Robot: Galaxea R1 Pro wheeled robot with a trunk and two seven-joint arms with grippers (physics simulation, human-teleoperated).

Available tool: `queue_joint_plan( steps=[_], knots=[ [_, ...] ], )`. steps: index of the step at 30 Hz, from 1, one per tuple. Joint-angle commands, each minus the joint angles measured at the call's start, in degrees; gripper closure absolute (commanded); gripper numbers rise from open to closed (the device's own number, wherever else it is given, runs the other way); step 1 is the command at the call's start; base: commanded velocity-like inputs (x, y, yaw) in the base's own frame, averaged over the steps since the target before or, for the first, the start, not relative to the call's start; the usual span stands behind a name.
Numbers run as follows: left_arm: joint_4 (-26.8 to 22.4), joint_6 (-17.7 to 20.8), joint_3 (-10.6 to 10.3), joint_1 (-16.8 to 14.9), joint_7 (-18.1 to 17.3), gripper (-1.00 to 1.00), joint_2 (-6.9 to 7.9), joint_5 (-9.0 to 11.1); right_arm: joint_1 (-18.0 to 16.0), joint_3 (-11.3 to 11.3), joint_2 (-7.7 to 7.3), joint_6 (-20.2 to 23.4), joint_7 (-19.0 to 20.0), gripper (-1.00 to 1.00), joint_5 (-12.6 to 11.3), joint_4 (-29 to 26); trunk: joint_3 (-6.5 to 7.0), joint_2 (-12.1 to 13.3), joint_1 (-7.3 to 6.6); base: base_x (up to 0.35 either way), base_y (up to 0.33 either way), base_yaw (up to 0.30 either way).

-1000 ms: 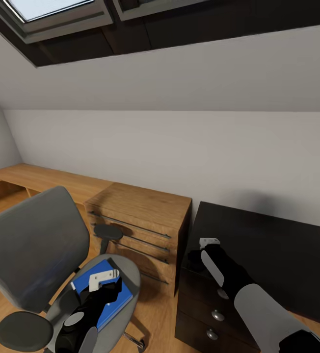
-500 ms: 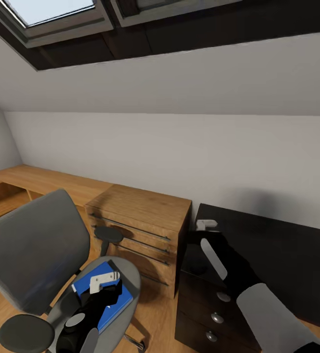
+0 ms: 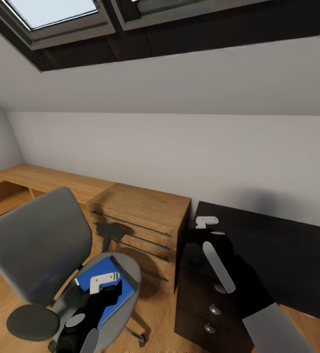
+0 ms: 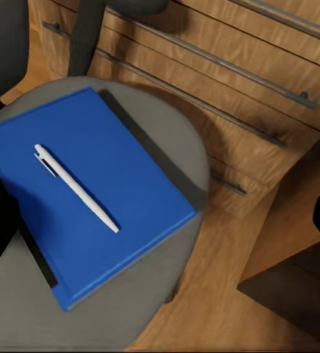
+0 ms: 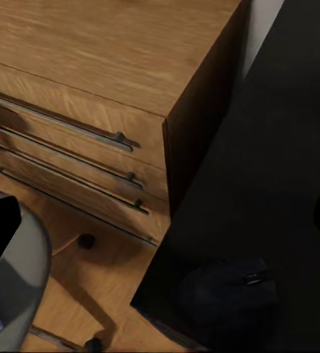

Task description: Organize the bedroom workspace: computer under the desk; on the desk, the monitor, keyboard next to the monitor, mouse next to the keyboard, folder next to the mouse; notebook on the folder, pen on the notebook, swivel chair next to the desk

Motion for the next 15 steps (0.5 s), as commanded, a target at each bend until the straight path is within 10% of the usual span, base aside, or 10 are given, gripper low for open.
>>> queue_joint_plan(
  steps=[1, 15],
  knots=[
    [-0.1, 0.2, -0.1, 0.0, 0.6, -1.0, 0.04, 0.6, 0.0, 0.1, 0.02, 0.1, -0.6, -1.0, -0.6, -0.3, -0.06, 0.0, -0.03, -0.293, 0.0, 0.0],
    [-0.1, 0.2, -0.1, 0.0, 0.5, -1.0, 0.03, 0.7, 0.0, 0.1, 0.1, -0.1, -0.6, -1.0, -0.6, -1.3, -0.06, 0.0, -0.03, -0.329, 0.016, 0.0]
  ],
)
